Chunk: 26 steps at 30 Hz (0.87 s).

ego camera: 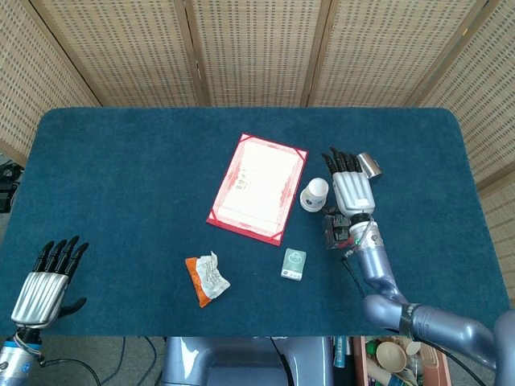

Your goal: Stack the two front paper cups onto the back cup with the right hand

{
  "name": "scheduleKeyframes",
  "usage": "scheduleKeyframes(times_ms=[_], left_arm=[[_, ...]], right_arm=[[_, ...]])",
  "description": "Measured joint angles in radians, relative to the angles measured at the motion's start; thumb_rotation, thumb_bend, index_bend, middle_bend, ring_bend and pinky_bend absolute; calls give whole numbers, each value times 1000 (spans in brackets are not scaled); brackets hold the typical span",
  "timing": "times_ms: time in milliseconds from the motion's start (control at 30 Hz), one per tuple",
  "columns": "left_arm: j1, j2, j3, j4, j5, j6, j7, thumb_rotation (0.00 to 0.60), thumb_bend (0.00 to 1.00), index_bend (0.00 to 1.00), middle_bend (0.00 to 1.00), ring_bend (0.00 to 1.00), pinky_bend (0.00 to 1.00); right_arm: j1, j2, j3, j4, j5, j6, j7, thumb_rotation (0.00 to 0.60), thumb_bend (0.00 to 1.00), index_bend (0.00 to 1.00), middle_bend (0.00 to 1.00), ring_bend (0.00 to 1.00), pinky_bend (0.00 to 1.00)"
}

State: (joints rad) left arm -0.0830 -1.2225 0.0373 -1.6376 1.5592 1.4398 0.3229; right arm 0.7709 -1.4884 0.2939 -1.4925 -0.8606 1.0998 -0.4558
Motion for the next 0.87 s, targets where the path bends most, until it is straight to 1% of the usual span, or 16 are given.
scheduleKeyframes(times_ms=[67,100,167,200,300,400,500,600,700,867], left_arm=[[-1,0,-2,4,-10,-6,-3,600,164,0,0,0,0],[-2,-1,-4,6,-14,-9,-4,600,164,0,0,0,0],[-4,-2,-6,10,-21,-14,-6,600,164,0,0,0,0],[-4,-3,-6,10,-21,-15,-6,600,164,0,0,0,0],[-4,-4,-6,10,-18,-9,-8,600,164,0,0,0,0],[0,-4,-5,9,-7,4,-11,600,164,0,0,0,0],[3,-2,-3,6,1,15,-13,600,164,0,0,0,0],[7,-1,-3,6,7,25,-14,600,163,0,0,0,0],[9,-1,-3,5,9,29,-14,600,163,0,0,0,0],[9,-4,-4,6,9,31,-5,600,164,0,0,0,0]], right_arm=[[-32,39,-35,-64,-46,24,0,600,111,70,0,0,0],[-56,60,-61,-97,-86,44,2,600,111,69,0,0,0],[-95,85,-102,-125,-153,83,9,600,110,48,0,0,0],[-124,98,-133,-135,-201,111,18,600,109,30,0,0,0],[-206,123,-211,-144,-323,193,53,600,106,10,0,0,0],[-290,133,-274,-136,-425,293,105,600,106,10,0,0,0],[-373,140,-324,-119,-505,381,163,600,106,10,0,0,0],[-442,148,-356,-103,-551,449,207,600,107,10,0,0,0],[-492,158,-378,-87,-595,501,224,600,107,10,0,0,0],[-543,177,-395,-76,-652,535,240,600,106,10,0,0,0]])
